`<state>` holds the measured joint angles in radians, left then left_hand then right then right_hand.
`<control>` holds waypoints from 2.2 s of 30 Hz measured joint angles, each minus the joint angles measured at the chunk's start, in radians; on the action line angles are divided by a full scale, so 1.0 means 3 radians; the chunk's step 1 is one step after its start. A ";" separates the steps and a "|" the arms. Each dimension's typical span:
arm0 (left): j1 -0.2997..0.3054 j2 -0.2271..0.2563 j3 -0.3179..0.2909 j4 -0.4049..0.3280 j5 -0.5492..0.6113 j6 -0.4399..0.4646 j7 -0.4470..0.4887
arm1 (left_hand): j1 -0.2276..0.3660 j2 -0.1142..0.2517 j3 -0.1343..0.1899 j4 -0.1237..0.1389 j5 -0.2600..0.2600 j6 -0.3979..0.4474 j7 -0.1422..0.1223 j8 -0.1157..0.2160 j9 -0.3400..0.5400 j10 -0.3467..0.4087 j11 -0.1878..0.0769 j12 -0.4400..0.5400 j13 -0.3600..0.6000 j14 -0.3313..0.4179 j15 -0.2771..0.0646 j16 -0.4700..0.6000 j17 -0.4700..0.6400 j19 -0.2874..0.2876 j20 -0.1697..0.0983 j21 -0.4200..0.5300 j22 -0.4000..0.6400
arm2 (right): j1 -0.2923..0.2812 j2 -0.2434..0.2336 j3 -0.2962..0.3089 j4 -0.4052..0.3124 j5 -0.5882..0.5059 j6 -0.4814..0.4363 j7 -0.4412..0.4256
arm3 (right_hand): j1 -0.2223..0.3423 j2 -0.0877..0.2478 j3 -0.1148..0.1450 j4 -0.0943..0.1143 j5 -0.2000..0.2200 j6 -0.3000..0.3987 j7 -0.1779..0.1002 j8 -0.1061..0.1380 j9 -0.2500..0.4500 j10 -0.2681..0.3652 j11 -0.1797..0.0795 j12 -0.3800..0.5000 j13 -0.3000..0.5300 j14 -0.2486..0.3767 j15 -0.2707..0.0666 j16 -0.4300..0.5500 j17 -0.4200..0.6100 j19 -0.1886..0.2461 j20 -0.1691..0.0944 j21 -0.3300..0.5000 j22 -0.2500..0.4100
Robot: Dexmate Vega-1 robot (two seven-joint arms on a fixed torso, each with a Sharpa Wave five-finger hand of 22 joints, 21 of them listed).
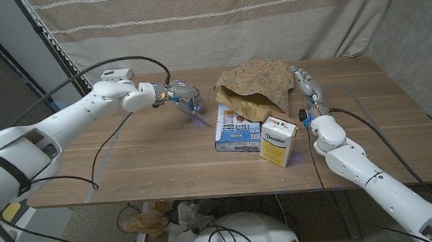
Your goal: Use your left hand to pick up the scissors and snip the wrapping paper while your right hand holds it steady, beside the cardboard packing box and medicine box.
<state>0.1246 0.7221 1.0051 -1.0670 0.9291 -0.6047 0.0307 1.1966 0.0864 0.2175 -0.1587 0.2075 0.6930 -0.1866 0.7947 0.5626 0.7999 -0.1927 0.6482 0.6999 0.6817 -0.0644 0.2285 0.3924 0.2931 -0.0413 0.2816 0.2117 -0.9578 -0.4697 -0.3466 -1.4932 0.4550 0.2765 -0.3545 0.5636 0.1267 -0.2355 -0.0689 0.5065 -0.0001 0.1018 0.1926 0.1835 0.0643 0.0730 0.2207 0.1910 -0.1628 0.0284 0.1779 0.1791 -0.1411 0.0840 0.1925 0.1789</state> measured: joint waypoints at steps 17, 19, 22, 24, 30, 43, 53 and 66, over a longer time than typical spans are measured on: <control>0.0012 -0.0001 -0.0070 -0.0090 -0.0095 0.0007 0.0136 | -0.0004 0.0004 0.0043 -0.0043 -0.0016 0.0015 -0.0085 -0.0036 -0.0126 0.0000 0.0000 0.0053 0.0192 0.0289 -0.0048 -0.0026 0.0013 0.0030 -0.0005 0.0025 -0.0009 | -0.0031 -0.0003 0.0007 -0.0023 -0.0022 0.0026 -0.0019 | 0.0000 0.0000 0.0000 0.0000 0.0000 0.0000 0.0000 0.0000 0.0000 0.0000 0.0000 0.0000 0.0000 0.0000 0.0000 0.0000 0.0000 0.0000 0.0000 0.0000 0.0000; 0.0018 0.0001 -0.0082 -0.0106 -0.0095 0.0007 0.0136 | -0.0004 0.0004 0.0064 -0.0064 -0.0017 -0.0008 -0.0062 -0.0036 -0.0144 0.0000 0.0000 0.0067 0.0194 0.0400 -0.0077 -0.0026 -0.0001 0.0041 0.0006 0.0025 -0.0009 | -0.0031 -0.0003 0.0007 -0.0023 -0.0027 0.0031 -0.0024 | 0.0000 0.0000 0.0000 0.0000 0.0000 0.0000 0.0000 0.0000 0.0000 0.0000 0.0000 0.0000 0.0000 0.0000 0.0000 0.0000 0.0000 0.0000 0.0000 0.0000 0.0000; 0.0024 0.0002 -0.0096 -0.0122 -0.0097 0.0012 0.0168 | -0.0004 0.0004 0.0083 -0.0083 -0.0017 -0.0026 -0.0080 -0.0035 -0.0173 0.0000 0.0000 0.0074 0.0244 0.0496 -0.0113 -0.0026 -0.0024 0.0041 0.0006 0.0025 -0.0009 | -0.0042 -0.0004 0.0010 -0.0033 -0.0031 0.0034 -0.0029 | 0.0000 0.0000 0.0000 0.0000 0.0000 0.0000 0.0000 0.0000 0.0000 0.0000 0.0000 0.0000 0.0000 0.0000 0.0000 0.0000 0.0000 0.0000 0.0000 0.0000 0.0000; 0.0030 0.0003 -0.0109 -0.0134 -0.0097 0.0024 0.0203 | -0.0004 0.0005 0.0093 -0.0093 -0.0017 -0.0034 -0.0072 -0.0033 -0.0176 0.0000 0.0000 0.0084 0.0296 0.0550 -0.0132 -0.0026 -0.0040 0.0041 0.0006 0.0025 -0.0009 | -0.0048 -0.0005 0.0012 -0.0044 -0.0036 0.0037 -0.0031 | 0.0000 0.0000 0.0000 0.0000 0.0000 0.0000 0.0000 0.0000 0.0000 0.0000 0.0000 0.0000 0.0000 0.0000 0.0000 0.0000 0.0000 0.0000 0.0000 0.0000 0.0000; 0.0042 0.0002 -0.0151 -0.0164 -0.0102 0.0037 0.0234 | -0.0004 0.0005 0.0120 -0.0120 0.0000 -0.0038 -0.0068 -0.0032 -0.0207 0.0000 0.0000 0.0086 0.0362 0.0650 -0.0163 -0.0052 -0.0072 0.0041 0.0006 0.0025 -0.0014 | -0.0053 -0.0006 0.0014 -0.0054 -0.0044 0.0040 -0.0045 | 0.0000 0.0000 0.0000 0.0000 0.0000 0.0000 0.0000 0.0000 0.0000 0.0000 0.0000 0.0000 0.0000 0.0000 0.0000 0.0000 0.0000 0.0000 0.0000 0.0000 0.0000; 0.0061 -0.0016 -0.0225 -0.0213 -0.0156 0.0103 0.0399 | 0.0021 -0.0021 0.0395 -0.0395 0.0001 0.0170 -0.0034 -0.0011 -0.0458 0.0059 0.0005 -0.0012 0.0503 0.1403 -0.0360 -0.0084 -0.0275 0.0119 0.0000 -0.0004 -0.0051 | -0.0074 -0.0026 0.0034 -0.0131 -0.0058 0.0029 -0.0054 | 0.0000 0.0000 0.0000 0.0000 -0.0013 0.0000 0.0000 0.0000 0.0000 0.0000 0.0000 0.0000 0.0000 0.0000 0.0000 0.0000 0.0000 0.0000 0.0000 0.0000 0.0000; 0.0079 -0.0032 -0.0299 -0.0260 -0.0223 0.0139 0.0507 | 0.0080 -0.0081 0.0402 -0.0401 0.0001 0.0269 -0.0027 -0.0010 -0.0518 0.0081 -0.0025 -0.0021 0.0503 0.1416 -0.0347 -0.0041 -0.0262 0.0154 0.0000 -0.0004 -0.0055 | -0.0101 -0.0045 0.0056 -0.0191 -0.0067 0.0021 -0.0068 | 0.0000 0.0000 0.0000 0.0000 -0.0012 0.0000 0.0000 0.0000 0.0000 0.0000 0.0000 0.0000 0.0000 0.0000 0.0000 0.0000 0.0000 0.0000 0.0000 0.0016 0.0000; 0.0122 -0.0053 -0.0416 -0.0344 -0.0369 0.0207 0.0625 | 0.0154 -0.0156 0.0403 -0.0402 0.0052 0.0544 0.0115 -0.0039 -0.0723 0.0208 -0.0031 -0.0104 0.0321 0.1566 -0.0210 0.0103 -0.0203 0.0154 0.0000 -0.0078 -0.0102 | -0.0131 -0.0055 0.0077 -0.0228 -0.0073 0.0021 -0.0075 | 0.0000 0.0000 0.0000 0.0000 -0.0012 0.0005 -0.0032 0.0000 0.0000 0.0000 0.0001 0.0020 0.0000 0.0000 0.0000 0.0000 0.0000 0.0000 0.0000 0.0016 0.0000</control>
<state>0.1611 0.7063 0.8803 -1.1701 0.8183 -0.5427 0.2181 1.2427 0.0396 0.3383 -0.2792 0.2232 0.8563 -0.1521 0.7831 0.3456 0.8623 -0.2020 0.6171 0.7961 1.1516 -0.1275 0.2594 0.3314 0.3393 -0.0411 0.2583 0.1812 -0.9972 -0.4863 -0.3235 -1.5617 0.4332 0.2826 -0.3769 0.5636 0.1267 -0.2355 -0.0689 0.5027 0.0015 0.0921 0.1926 0.1835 0.0642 0.0731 0.2267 0.1910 -0.1628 0.0284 0.1779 0.1790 -0.1411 0.0840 0.1973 0.1789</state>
